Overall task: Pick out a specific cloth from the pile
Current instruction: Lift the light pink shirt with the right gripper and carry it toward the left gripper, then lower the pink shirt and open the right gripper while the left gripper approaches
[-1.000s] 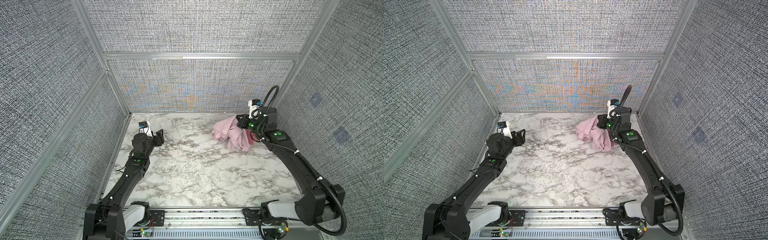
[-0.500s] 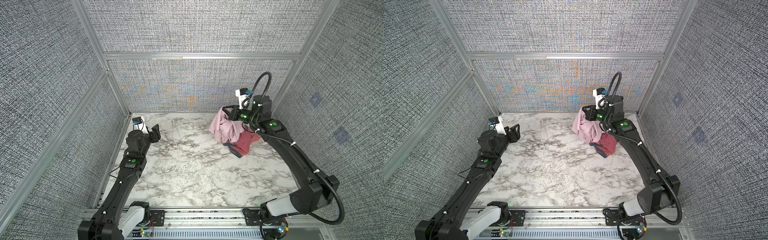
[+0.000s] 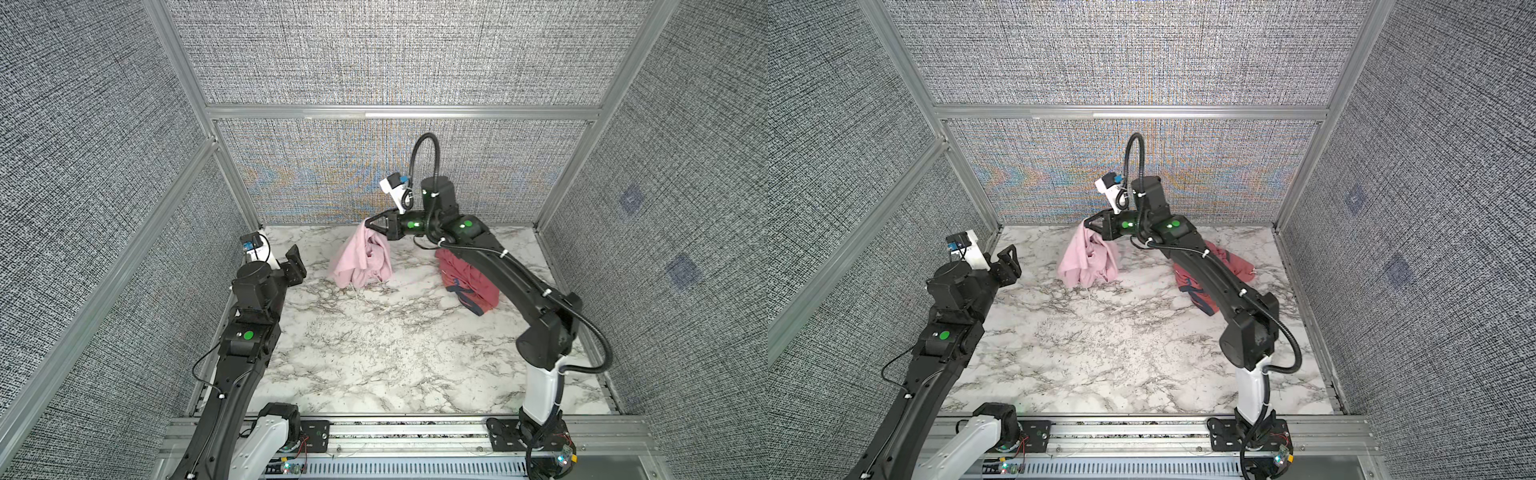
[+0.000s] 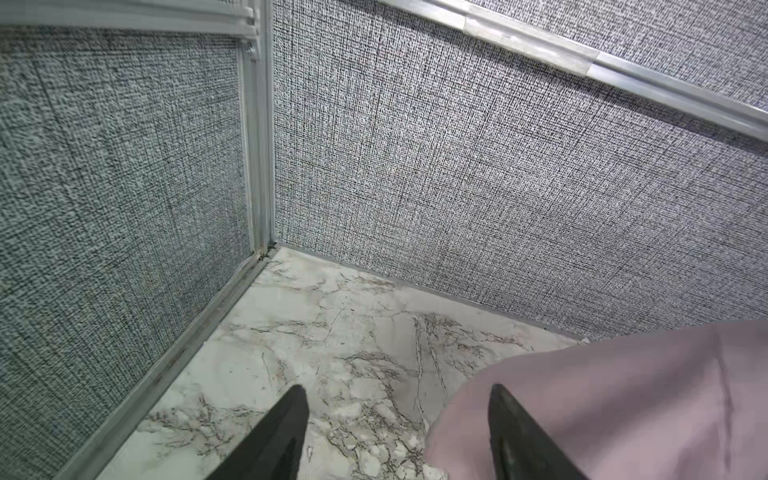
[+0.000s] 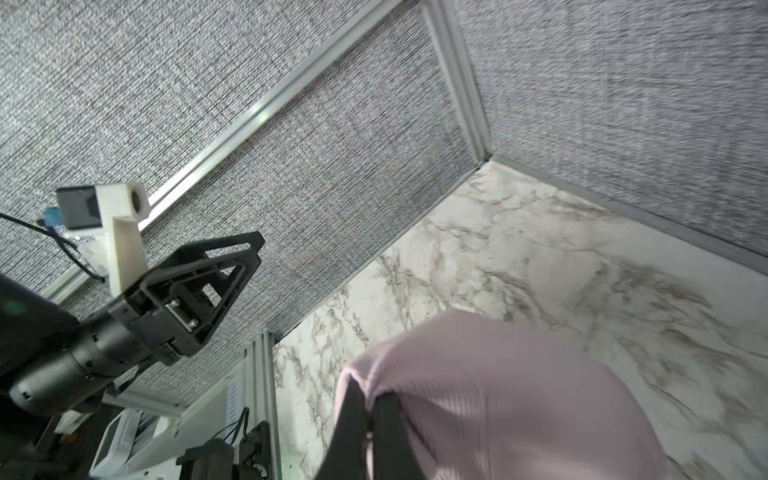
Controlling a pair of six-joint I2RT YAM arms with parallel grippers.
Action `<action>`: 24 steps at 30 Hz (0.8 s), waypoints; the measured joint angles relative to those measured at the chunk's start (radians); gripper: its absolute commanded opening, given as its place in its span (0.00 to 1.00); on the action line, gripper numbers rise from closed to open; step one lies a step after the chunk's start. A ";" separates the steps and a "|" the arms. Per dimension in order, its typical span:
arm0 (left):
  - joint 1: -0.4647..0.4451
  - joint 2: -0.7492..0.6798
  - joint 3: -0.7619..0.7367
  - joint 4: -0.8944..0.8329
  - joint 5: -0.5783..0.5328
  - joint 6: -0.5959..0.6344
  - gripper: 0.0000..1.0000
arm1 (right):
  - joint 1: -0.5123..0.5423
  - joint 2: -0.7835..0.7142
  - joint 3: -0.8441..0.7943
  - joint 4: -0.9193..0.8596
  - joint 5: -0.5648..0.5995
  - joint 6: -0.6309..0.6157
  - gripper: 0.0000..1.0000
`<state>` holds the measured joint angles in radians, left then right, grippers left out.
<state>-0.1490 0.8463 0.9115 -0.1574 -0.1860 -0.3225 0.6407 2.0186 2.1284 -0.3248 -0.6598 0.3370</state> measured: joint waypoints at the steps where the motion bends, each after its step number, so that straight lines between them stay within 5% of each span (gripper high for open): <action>1: 0.000 -0.008 0.002 -0.007 -0.009 0.001 0.73 | 0.013 0.029 0.035 -0.006 -0.008 0.000 0.00; 6: 0.000 -0.019 0.018 -0.039 -0.050 0.013 0.73 | 0.080 0.187 0.224 -0.023 -0.069 0.025 0.00; 15: 0.001 -0.018 0.005 -0.052 -0.095 0.035 0.74 | 0.148 0.402 0.329 0.057 -0.140 0.148 0.00; 16: 0.001 -0.013 0.006 -0.050 -0.095 0.037 0.74 | 0.149 0.433 0.351 0.072 -0.151 0.169 0.03; 19: 0.001 0.012 0.006 -0.045 -0.088 0.043 0.74 | 0.124 0.529 0.425 0.105 -0.163 0.240 0.50; 24: 0.001 0.068 -0.001 -0.042 -0.025 0.053 0.74 | 0.003 0.537 0.317 0.214 -0.143 0.356 0.59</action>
<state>-0.1478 0.9142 0.9108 -0.1997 -0.2108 -0.2691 0.6437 2.5557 2.4454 -0.1112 -0.8024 0.6933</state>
